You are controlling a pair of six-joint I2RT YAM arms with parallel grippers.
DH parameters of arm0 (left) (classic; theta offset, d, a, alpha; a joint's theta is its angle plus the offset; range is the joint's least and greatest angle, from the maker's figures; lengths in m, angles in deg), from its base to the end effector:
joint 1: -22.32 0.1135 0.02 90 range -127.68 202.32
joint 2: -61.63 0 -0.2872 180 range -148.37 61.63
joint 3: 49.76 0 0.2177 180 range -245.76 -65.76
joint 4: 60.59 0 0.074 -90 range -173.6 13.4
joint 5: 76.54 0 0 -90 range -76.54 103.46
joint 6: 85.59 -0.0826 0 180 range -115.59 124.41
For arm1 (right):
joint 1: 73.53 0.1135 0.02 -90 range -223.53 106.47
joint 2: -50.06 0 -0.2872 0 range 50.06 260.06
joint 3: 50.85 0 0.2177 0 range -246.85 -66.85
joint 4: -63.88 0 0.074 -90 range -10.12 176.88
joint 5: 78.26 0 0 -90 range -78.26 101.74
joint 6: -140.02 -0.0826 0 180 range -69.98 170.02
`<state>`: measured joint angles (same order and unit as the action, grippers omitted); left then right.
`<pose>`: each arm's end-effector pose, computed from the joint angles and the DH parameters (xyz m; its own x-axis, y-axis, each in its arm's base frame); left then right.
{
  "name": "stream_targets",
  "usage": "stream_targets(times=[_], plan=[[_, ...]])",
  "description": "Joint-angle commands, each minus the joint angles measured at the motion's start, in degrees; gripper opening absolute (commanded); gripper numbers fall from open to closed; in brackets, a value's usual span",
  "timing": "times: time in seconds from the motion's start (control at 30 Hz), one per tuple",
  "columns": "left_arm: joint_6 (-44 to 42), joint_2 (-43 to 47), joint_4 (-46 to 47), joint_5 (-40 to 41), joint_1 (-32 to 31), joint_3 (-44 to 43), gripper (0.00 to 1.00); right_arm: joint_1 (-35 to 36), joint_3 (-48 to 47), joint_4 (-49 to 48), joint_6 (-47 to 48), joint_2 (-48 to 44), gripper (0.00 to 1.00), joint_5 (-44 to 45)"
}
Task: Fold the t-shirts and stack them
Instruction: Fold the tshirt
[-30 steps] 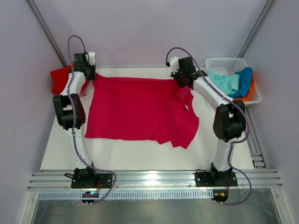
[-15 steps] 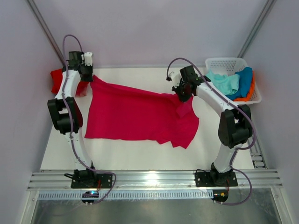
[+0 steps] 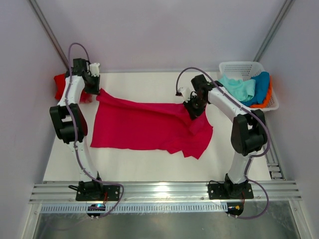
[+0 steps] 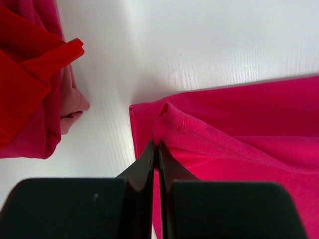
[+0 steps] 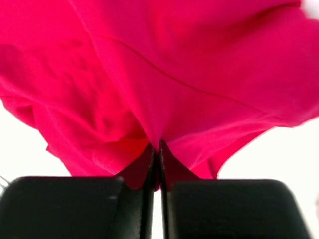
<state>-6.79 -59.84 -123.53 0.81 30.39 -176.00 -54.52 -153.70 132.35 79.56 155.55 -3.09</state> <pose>0.4663 0.0478 0.2452 -0.8296 0.0738 -0.5535 0.1412 0.9867 -0.0801 0.3372 0.1385 0.2347 -0.5844 -0.7054 -0.4011 -0.7831 0.6197 0.0511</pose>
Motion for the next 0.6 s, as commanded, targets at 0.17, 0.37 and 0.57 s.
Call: stream_targets(times=[0.17,0.37,0.57], plan=[[-1.28,4.66,-2.37,-2.3,0.8,-3.05,0.0,-0.37,-3.41,7.83,5.35,4.1,0.87,-4.42],[-1.1,5.19,-2.81,-3.09,0.8,-2.97,0.0,-0.37,-11.75,3.96,1.14,6.39,0.99,-2.31],[-1.1,6.15,-4.3,-3.44,0.71,-2.62,0.0,-0.37,-20.72,1.85,-1.68,12.27,0.99,2.34]])
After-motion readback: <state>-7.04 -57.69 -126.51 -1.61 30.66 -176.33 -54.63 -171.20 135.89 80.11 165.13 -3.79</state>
